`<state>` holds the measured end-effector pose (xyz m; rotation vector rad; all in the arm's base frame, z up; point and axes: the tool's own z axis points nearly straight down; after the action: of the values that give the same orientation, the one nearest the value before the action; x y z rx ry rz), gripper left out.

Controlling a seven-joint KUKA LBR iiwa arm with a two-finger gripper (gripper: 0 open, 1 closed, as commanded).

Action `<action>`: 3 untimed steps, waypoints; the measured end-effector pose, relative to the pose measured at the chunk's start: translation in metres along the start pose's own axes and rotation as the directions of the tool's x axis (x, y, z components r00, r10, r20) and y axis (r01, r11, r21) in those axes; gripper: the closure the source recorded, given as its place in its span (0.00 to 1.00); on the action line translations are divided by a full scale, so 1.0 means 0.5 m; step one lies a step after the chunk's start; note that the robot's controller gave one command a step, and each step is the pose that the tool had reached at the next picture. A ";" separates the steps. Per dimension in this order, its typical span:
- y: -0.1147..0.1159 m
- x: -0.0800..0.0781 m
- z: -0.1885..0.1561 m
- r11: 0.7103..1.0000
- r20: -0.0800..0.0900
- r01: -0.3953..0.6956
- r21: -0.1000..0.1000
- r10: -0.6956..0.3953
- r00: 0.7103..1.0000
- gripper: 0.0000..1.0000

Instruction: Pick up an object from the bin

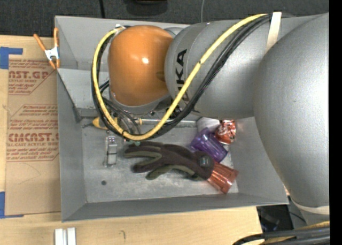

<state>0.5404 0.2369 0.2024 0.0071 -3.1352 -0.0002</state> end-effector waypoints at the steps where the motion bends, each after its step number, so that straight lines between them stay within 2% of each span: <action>1: -0.003 -0.004 -0.010 1.000 0.007 -0.003 -0.002 0.003 1.000 0.00; 2: -0.082 -0.010 -0.080 0.999 0.005 0.041 0.000 -0.041 0.999 0.00; 3: -0.127 -0.013 -0.009 0.996 0.018 0.094 -0.001 -0.094 0.995 0.00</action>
Offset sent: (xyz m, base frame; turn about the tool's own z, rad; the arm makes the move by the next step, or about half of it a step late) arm 0.0082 -0.0585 0.0558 -0.0527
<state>0.5472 0.1734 0.2069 0.1550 -3.1489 -0.0031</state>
